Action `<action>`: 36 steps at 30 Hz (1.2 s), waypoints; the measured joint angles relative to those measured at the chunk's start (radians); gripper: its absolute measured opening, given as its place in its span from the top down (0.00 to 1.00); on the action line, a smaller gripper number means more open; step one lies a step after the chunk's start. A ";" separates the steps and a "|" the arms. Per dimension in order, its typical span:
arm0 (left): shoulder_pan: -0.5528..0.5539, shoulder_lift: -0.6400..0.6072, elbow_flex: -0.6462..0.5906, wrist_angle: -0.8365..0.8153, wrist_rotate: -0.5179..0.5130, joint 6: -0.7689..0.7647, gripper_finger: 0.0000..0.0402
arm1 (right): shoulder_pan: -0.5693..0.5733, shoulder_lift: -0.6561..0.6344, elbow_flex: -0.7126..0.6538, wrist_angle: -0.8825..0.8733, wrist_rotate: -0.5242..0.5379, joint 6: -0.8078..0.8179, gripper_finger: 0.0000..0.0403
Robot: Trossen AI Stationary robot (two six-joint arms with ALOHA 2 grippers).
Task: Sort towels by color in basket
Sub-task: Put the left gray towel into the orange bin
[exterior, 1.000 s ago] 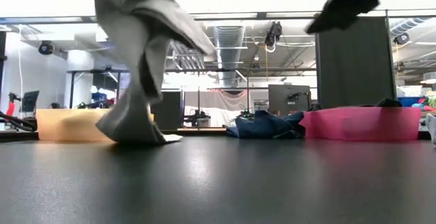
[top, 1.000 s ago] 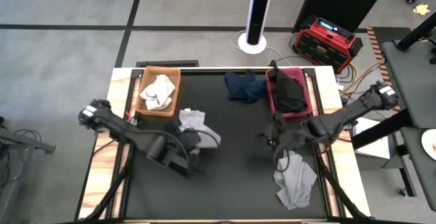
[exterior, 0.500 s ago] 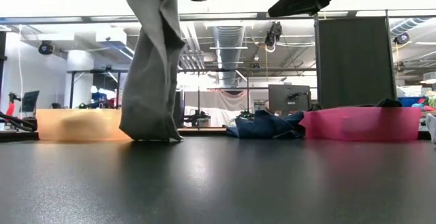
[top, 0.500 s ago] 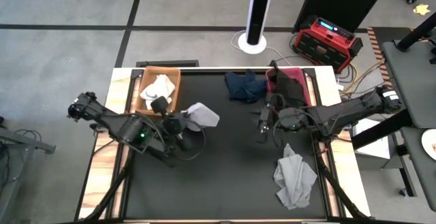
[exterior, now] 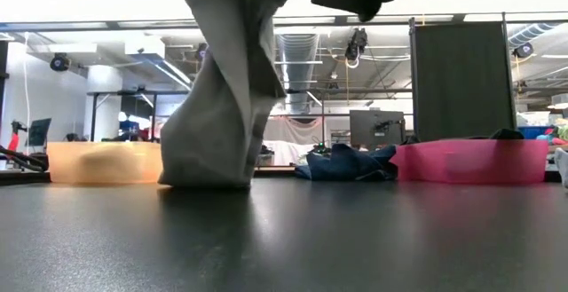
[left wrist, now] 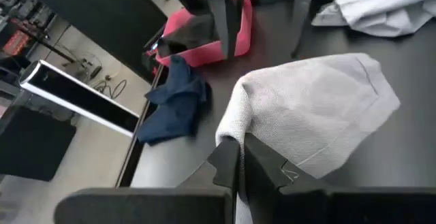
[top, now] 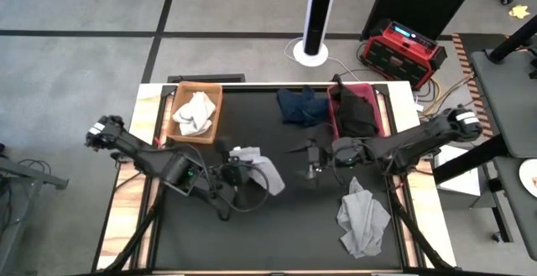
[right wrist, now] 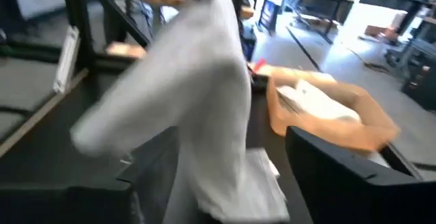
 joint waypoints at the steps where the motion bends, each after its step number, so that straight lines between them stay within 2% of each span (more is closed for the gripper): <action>1: 0.000 0.007 -0.007 0.017 0.000 0.001 1.00 | 0.000 0.019 0.003 0.022 0.000 0.006 0.33; 5: 0.001 0.028 -0.029 0.067 0.000 0.002 1.00 | 0.000 0.099 0.044 0.036 -0.007 0.005 0.26; 9: 0.003 0.036 -0.051 0.116 -0.001 0.006 1.00 | 0.000 0.174 0.099 0.036 -0.077 -0.005 0.23; 15: 0.005 0.048 -0.059 0.178 -0.021 0.024 1.00 | 0.000 0.270 0.169 0.038 -0.079 -0.047 0.28; 20: 0.005 0.059 -0.059 0.201 -0.027 0.040 1.00 | 0.000 0.330 0.208 0.034 -0.079 -0.073 0.44; 23: 0.005 0.061 -0.059 0.214 -0.027 0.039 1.00 | 0.000 0.349 0.220 0.034 -0.077 -0.089 0.62; 27: 0.007 0.053 -0.050 0.209 -0.018 -0.009 0.95 | -0.003 0.344 0.220 0.032 -0.070 -0.118 0.92; 33: 0.007 0.042 0.030 0.064 -0.025 -0.033 0.75 | -0.007 0.295 0.220 -0.011 -0.064 -0.127 0.97; 36: 0.007 0.040 0.089 -0.036 -0.040 -0.025 0.62 | -0.007 0.266 0.220 -0.034 -0.014 -0.146 0.98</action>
